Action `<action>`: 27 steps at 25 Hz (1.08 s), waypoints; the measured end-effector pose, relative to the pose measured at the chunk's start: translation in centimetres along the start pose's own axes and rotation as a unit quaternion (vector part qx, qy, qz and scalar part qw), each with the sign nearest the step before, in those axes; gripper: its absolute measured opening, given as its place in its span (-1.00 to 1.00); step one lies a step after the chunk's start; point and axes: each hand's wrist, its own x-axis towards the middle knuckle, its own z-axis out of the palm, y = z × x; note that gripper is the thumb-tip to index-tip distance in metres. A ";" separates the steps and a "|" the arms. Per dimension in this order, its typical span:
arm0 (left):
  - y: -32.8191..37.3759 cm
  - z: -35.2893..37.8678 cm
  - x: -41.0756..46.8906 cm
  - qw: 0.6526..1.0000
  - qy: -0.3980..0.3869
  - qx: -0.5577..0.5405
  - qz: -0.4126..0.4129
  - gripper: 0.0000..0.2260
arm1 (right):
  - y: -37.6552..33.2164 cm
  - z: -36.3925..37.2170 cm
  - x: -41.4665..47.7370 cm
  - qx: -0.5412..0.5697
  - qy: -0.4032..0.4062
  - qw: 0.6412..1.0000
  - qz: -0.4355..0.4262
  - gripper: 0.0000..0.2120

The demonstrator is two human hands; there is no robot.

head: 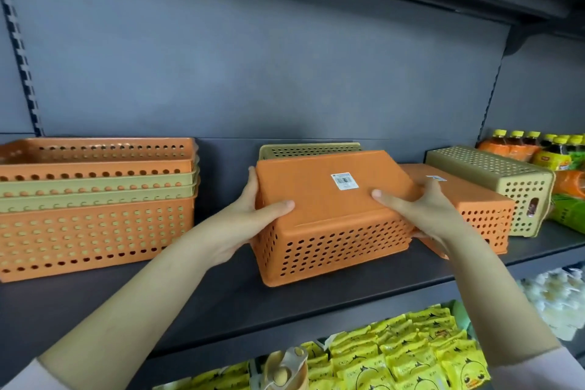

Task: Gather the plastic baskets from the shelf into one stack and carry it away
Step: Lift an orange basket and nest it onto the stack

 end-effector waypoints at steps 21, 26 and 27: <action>9.3 -15.8 -7.7 0.896 0.245 -0.080 0.361 -0.51 | -15.0 12.8 -8.0 0.253 0.198 0.923 -0.214 -0.43; 7.8 -21.5 -11.3 0.911 0.194 -0.052 0.360 -0.51 | -16.5 18.4 -9.2 0.290 0.101 0.914 -0.266 -0.22; 7.4 -22.7 -12.0 0.911 0.191 -0.036 0.365 -0.52 | -16.6 19.5 -9.4 0.282 0.093 0.914 -0.276 -0.23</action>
